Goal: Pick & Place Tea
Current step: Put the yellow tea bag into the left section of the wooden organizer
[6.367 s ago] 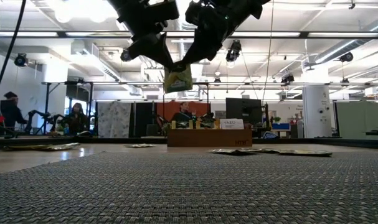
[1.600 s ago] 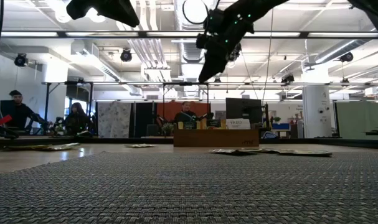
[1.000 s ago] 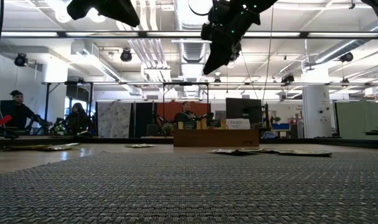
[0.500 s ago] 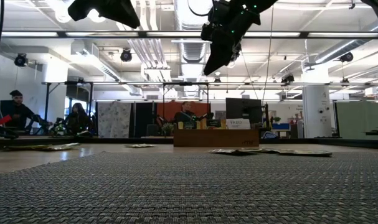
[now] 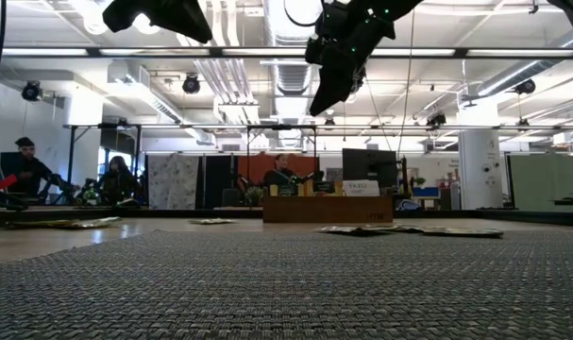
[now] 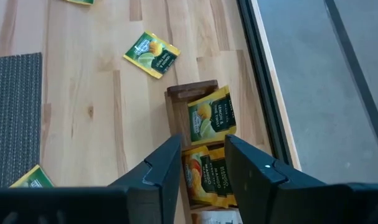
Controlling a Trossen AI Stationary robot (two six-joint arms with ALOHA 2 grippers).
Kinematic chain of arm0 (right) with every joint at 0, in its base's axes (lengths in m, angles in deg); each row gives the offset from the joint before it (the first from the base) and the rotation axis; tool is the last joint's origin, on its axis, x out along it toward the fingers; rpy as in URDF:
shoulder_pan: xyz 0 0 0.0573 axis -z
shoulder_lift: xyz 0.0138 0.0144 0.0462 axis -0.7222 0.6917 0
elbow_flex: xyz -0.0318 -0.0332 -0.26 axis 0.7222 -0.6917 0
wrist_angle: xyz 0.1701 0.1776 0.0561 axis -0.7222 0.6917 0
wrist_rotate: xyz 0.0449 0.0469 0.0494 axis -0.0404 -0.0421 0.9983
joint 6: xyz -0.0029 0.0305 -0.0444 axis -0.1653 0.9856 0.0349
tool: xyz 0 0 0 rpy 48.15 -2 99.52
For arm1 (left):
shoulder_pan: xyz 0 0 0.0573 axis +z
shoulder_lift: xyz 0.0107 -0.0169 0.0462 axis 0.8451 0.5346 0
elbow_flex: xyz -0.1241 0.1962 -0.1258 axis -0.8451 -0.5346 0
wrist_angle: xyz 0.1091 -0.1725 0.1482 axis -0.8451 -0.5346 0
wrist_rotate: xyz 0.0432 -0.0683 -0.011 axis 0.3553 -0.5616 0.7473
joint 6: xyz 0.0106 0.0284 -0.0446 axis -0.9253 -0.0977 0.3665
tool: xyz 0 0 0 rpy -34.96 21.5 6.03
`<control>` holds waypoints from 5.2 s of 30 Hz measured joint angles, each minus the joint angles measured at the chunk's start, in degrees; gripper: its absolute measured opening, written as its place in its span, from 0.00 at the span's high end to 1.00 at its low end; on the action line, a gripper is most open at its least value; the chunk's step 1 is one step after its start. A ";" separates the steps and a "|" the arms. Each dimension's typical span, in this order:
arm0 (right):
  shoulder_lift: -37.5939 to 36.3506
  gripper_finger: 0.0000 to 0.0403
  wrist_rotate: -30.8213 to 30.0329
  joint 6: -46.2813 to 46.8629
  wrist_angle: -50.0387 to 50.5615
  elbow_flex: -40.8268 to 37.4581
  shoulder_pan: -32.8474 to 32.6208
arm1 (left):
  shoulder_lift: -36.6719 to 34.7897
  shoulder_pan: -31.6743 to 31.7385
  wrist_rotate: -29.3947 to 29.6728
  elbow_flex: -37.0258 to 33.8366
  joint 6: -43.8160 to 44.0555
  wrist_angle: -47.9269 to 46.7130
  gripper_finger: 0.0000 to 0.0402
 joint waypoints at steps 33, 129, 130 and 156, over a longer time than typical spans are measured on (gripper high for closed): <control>0.04 0.74 0.44 0.01 -0.52 -3.87 -0.02 | 0.00 0.48 -2.06 0.00 1.26 -0.02 0.90; -38.99 0.83 2.78 33.63 -17.97 -58.19 -12.00 | 0.02 3.39 -10.73 -1.70 5.17 -1.51 0.90; -39.08 0.83 2.78 33.69 -17.97 -58.23 -12.00 | 0.02 3.39 -10.73 -1.70 5.17 -1.51 0.90; -38.97 0.83 2.82 36.72 -18.40 -60.00 -12.02 | 0.02 3.48 -11.15 -1.79 4.39 -1.51 0.90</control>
